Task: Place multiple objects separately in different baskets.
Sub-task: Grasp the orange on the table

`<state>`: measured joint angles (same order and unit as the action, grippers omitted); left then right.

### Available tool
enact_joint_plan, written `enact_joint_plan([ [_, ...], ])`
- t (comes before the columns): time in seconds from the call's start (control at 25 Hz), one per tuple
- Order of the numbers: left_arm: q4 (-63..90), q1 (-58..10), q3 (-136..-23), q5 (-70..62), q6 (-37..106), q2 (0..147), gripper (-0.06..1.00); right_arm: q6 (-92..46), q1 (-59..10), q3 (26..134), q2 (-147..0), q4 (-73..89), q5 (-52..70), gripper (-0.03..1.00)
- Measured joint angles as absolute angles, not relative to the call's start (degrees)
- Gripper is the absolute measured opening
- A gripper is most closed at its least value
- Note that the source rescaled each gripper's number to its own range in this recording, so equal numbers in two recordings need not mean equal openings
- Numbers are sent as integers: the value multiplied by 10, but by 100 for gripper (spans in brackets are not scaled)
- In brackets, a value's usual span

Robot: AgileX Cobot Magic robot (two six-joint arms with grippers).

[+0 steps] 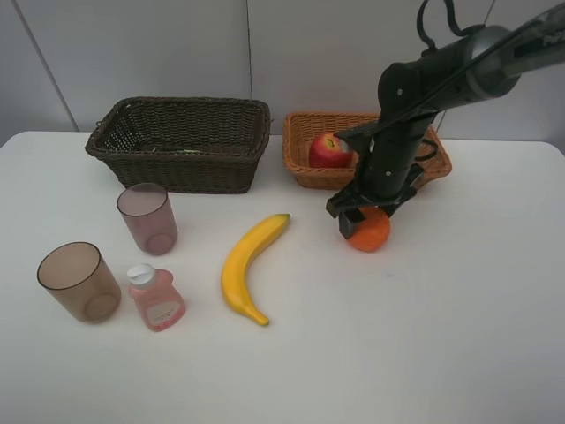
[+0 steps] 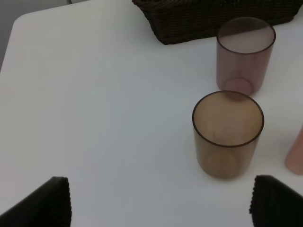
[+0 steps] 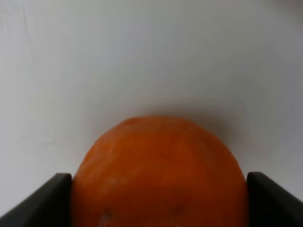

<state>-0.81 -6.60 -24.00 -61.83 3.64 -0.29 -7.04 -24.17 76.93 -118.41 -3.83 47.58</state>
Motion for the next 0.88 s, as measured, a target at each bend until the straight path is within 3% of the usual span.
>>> enact_joint_plan([
  [0.88, -8, -66, -240, -618, 36, -3, 100, -70, -242, 769, -1180, -44, 505, 61],
])
